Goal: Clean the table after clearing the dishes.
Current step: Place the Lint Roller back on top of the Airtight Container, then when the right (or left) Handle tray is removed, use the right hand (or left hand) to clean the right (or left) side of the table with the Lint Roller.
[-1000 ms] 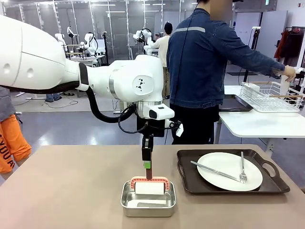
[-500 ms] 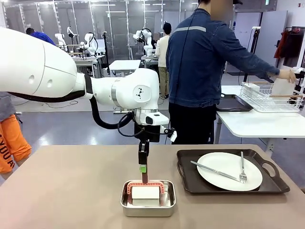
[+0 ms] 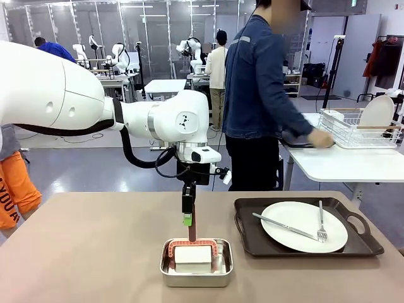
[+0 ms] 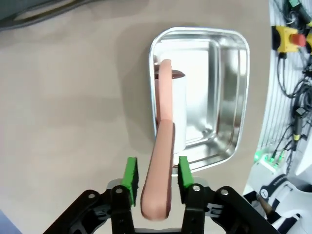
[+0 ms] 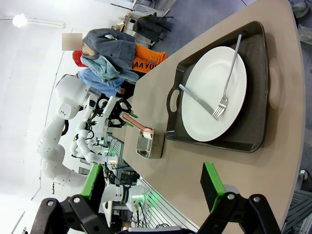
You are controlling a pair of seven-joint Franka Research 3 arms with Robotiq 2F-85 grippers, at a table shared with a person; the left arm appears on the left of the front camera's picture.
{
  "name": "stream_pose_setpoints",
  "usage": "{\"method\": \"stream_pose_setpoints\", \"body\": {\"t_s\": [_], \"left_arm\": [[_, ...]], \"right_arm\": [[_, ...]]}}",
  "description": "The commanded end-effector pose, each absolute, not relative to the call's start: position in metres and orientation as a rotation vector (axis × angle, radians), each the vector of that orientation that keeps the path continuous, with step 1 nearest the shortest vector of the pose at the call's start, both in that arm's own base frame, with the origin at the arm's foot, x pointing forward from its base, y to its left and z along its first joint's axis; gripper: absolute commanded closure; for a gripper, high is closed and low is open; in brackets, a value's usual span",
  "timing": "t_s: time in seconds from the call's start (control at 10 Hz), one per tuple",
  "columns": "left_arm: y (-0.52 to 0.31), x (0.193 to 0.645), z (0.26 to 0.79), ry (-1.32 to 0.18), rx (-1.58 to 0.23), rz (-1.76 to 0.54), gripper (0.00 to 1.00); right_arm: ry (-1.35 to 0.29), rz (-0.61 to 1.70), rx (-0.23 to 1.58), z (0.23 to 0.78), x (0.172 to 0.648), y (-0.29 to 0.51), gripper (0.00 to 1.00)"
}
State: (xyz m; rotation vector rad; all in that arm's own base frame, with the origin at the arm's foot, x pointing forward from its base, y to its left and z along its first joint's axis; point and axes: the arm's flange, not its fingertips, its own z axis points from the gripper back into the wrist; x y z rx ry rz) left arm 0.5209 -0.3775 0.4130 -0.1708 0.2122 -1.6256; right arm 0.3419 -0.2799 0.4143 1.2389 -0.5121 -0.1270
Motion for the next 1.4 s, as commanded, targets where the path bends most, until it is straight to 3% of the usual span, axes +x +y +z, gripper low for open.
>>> {"method": "stream_pose_setpoints", "body": {"t_s": [0.0, 0.2, 0.3, 0.4, 0.7, 0.8, 1.3], "left_arm": [[-0.374, 0.521, 0.42, 0.175, -0.165, -1.639, 0.22], [-0.371, 0.52, 0.425, 0.159, -0.155, -1.631, 0.0], [-0.369, 0.52, 0.428, 0.154, -0.153, -1.622, 0.16], [-0.367, 0.52, 0.432, 0.152, -0.162, -1.613, 0.0], [-0.361, 0.512, 0.441, 0.098, -0.159, -1.627, 0.0], [-0.372, 0.526, 0.435, 0.164, -0.155, -1.615, 0.0], [-0.372, 0.526, 0.435, 0.164, -0.155, -1.615, 0.0]], "right_arm": [[-0.519, -0.121, 1.239, 0.418, 0.34, -0.279, 0.0], [-0.519, -0.121, 1.239, 0.418, 0.34, -0.279, 0.0], [-0.519, -0.121, 1.239, 0.418, 0.34, -0.279, 0.0], [-0.519, -0.121, 1.239, 0.418, 0.34, -0.279, 0.0], [-0.519, -0.121, 1.239, 0.418, 0.34, -0.279, 0.0], [-0.519, -0.121, 1.239, 0.418, 0.34, -0.279, 0.0], [-0.519, -0.121, 1.239, 0.418, 0.34, -0.279, 0.0]]}}
